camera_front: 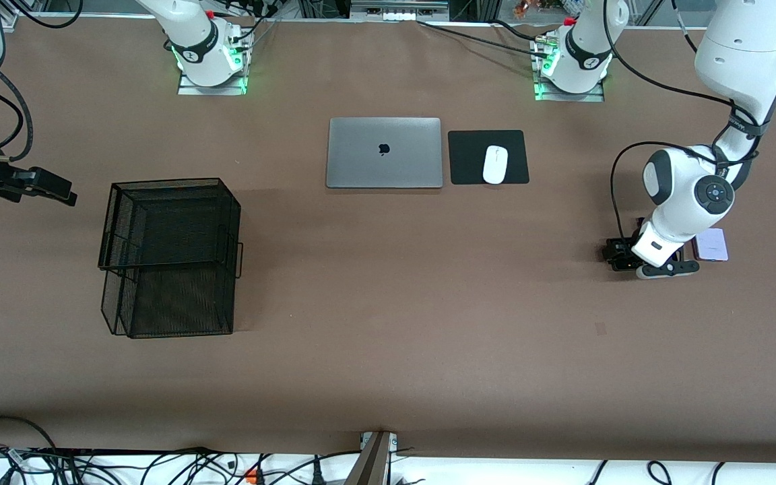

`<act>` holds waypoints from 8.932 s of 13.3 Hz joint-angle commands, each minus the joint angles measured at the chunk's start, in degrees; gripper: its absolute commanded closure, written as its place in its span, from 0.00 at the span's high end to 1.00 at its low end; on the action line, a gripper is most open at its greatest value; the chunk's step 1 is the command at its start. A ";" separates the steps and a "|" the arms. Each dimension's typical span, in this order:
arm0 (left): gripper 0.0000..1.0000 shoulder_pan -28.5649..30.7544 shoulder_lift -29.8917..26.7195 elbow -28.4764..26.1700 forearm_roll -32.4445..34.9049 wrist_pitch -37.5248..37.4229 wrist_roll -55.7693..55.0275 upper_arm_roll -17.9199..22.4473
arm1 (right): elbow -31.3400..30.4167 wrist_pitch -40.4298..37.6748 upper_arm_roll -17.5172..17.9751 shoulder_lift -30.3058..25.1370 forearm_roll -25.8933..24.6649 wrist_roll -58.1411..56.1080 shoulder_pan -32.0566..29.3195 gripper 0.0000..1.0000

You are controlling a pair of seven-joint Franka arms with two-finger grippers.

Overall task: Place phones with both arms
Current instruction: 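Lower the left gripper and grasp the black flip phone, then carry the flip phone with the left gripper toward the laptop, then take the flip phone with the right gripper while the left gripper reaches the tall phone, then grasp the tall black phone with the left gripper, then drop the flip phone into the organizer while the left gripper lifts the tall phone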

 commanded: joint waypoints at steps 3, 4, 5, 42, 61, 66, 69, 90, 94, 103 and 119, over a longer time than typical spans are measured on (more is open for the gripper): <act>0.00 -0.11 0.57 0.99 -1.27 -0.16 -1.68 -0.42 | 0.14 -0.64 0.08 -0.46 -0.11 0.36 -0.24 1.00; 0.00 -0.45 0.57 2.48 -1.27 -2.95 -1.94 -0.59 | 0.14 -0.64 0.08 -0.46 -0.11 0.27 -0.24 1.00; 0.00 -0.81 0.57 4.93 -1.27 -7.15 -2.21 -0.86 | 0.14 -0.64 0.08 -0.46 -0.11 0.27 -0.24 1.00; 1.00 -45.82 21.77 53.39 -0.75 -28.89 -48.71 0.98 | 0.23 -0.72 -0.28 -0.54 -0.20 -0.87 -0.42 1.00; 1.00 -14.81 -5.31 18.49 9.10 -38.22 1.98 0.99 | 19.74 27.28 7.90 37.49 0.25 39.82 35.96 1.00; 1.00 -1.80 -5.23 18.14 9.10 -34.18 7.55 0.55 | 19.48 30.30 7.90 43.31 -4.05 37.28 39.04 1.00; 1.00 3.13 -4.70 15.17 8.14 -28.84 7.37 0.46 | 19.31 33.19 7.46 45.77 -4.94 37.71 41.23 1.00; 1.00 9.99 -2.59 -1.90 6.02 -4.29 4.01 0.11 | 18.51 36.89 7.37 48.76 -9.95 38.24 41.86 1.00; 1.00 16.31 -1.54 -1.90 5.93 -2.19 4.56 -5.58 | 18.51 37.33 7.37 49.38 -11.01 38.32 41.86 0.98; 1.00 24.94 0.13 -1.46 6.20 -2.10 5.00 -14.48 | 18.43 21.29 1.67 33.94 -11.18 38.59 34.41 0.08; 0.00 22.57 -0.22 8.55 6.11 -16.32 0.61 -15.36 | -29.81 32.56 -20.39 0.68 -0.38 -4.12 21.73 0.10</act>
